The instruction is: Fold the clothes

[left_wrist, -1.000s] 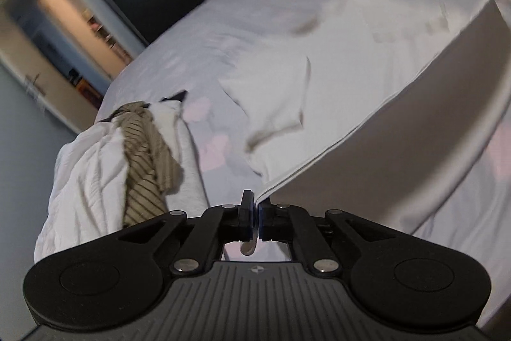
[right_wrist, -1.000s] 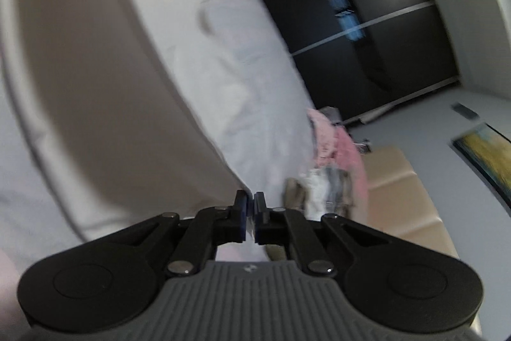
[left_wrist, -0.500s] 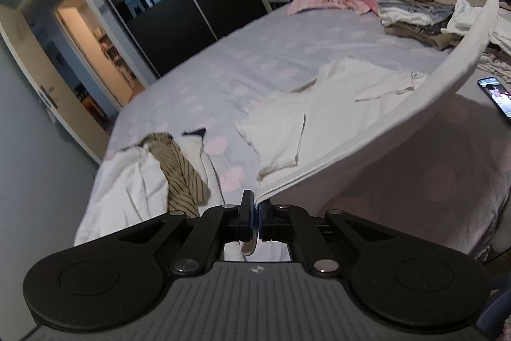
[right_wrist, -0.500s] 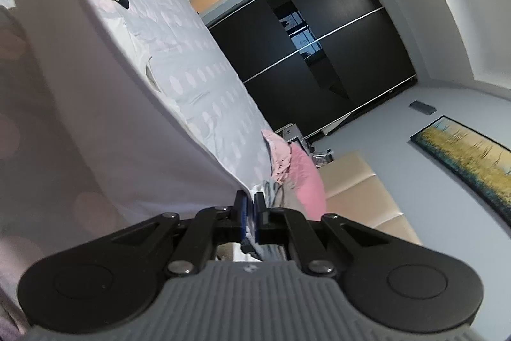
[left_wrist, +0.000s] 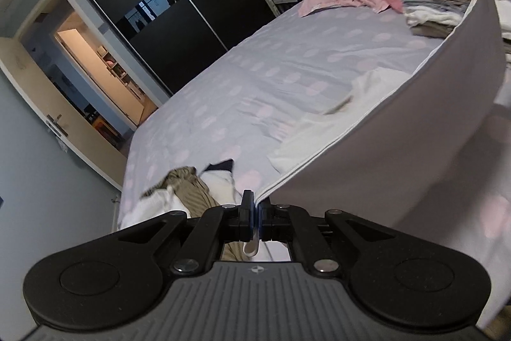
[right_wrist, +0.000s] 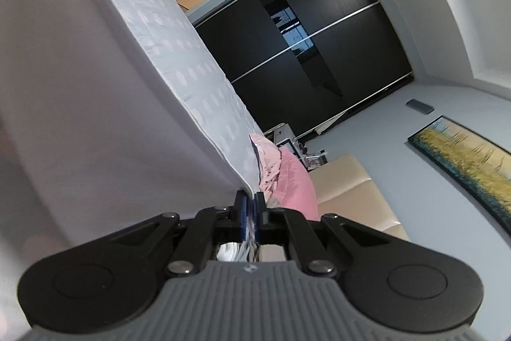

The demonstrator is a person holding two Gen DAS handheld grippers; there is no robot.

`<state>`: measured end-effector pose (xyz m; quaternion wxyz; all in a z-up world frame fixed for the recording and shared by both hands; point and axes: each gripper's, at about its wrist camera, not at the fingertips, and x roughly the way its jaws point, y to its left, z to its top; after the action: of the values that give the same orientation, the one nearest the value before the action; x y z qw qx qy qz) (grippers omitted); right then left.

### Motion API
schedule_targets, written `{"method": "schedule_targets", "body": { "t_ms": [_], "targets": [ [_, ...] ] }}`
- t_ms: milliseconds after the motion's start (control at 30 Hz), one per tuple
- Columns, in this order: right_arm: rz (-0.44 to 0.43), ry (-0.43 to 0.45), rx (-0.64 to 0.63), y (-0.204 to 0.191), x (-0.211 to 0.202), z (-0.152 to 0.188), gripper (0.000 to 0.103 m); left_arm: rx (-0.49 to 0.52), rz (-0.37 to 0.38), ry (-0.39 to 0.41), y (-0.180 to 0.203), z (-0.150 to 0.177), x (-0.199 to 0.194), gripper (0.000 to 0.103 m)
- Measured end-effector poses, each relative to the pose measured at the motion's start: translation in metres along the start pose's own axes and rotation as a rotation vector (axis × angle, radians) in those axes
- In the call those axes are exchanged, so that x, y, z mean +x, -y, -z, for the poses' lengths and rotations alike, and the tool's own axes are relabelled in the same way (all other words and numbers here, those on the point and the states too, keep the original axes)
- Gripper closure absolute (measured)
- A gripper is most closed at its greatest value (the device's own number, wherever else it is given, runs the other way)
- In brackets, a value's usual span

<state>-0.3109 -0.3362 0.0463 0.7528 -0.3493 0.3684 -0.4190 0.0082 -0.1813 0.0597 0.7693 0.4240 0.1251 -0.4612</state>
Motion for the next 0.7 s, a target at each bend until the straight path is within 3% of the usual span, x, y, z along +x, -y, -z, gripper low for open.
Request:
{"method": "schedule_targets", "body": {
  "t_ms": [333, 533, 700],
  "targets": [
    [-0.066, -0.077, 0.023, 0.001, 0.166, -0.054, 0.099, 0.016, -0.012, -0.093, -0.029, -0.057, 0.145, 0.102],
    [-0.127, -0.142, 0.03, -0.03, 0.271, -0.067, 0.099, -0.01, 0.027, -0.186, -0.032, -0.06, 0.256, 0.102],
    [-0.179, -0.208, 0.017, -0.072, 0.337, -0.058, 0.099, -0.031, 0.055, -0.238, -0.02, -0.05, 0.328, 0.102]
  ]
}}
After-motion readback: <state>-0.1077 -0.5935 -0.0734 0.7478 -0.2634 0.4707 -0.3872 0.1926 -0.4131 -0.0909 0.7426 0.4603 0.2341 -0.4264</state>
